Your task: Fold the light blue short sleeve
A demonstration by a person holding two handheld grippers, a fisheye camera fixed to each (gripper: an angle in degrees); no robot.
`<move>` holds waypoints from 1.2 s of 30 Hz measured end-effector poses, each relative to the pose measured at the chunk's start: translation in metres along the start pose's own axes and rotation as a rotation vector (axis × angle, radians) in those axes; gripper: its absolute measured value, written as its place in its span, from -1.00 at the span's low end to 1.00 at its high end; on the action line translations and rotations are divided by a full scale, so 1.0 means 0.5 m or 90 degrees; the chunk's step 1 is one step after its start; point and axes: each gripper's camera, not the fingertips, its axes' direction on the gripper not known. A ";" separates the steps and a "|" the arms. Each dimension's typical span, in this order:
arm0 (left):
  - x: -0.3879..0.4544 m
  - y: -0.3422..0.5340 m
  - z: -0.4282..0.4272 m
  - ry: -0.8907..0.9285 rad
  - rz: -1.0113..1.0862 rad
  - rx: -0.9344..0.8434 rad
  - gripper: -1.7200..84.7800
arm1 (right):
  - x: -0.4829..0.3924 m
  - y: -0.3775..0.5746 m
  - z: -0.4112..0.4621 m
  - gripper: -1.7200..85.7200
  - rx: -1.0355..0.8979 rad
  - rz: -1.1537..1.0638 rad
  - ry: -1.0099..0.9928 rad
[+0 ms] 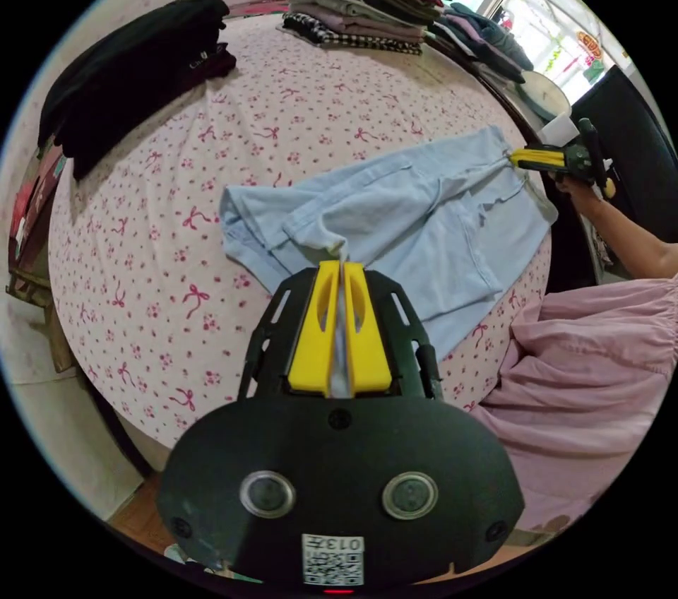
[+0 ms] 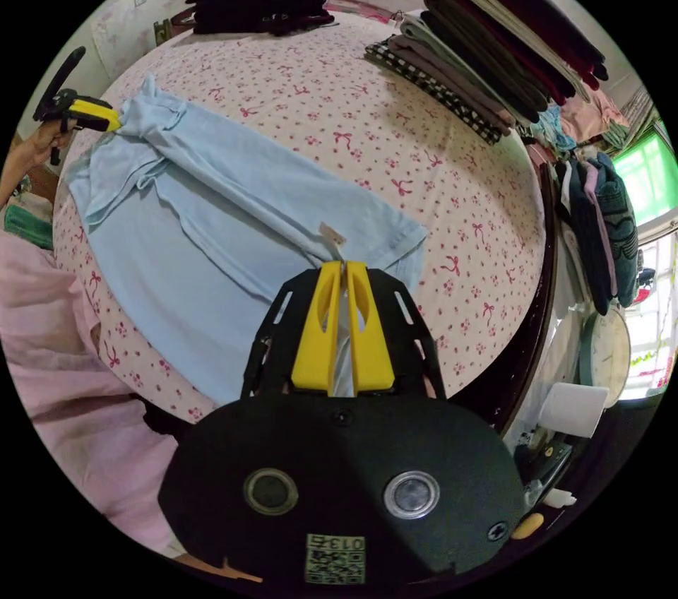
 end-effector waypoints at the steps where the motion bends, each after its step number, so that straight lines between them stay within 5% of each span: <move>1: 0.005 0.000 -0.019 -0.006 0.009 0.016 -0.96 | 0.001 -0.003 -0.007 -0.93 -0.002 0.001 0.000; 10: -0.007 0.060 -0.003 0.053 -0.024 -0.027 -0.96 | -0.023 0.056 0.000 -0.92 -0.011 -0.032 -0.013; 16: -0.048 0.105 -0.087 0.068 -0.053 0.042 -0.96 | 0.015 0.073 -0.056 -0.91 0.046 0.082 -0.002; 23: -0.083 0.013 -0.103 0.002 -0.073 0.087 -0.97 | -0.094 -0.094 -0.056 -0.85 0.134 -0.001 -0.216; 29: -0.081 -0.056 -0.027 -0.031 -0.036 -0.034 -0.97 | -0.226 -0.254 0.030 -0.79 0.064 -0.079 -0.308; 36: -0.107 -0.011 -0.050 -0.022 -0.070 -0.011 -0.97 | -0.284 -0.306 0.117 -0.86 -0.012 -0.091 -0.332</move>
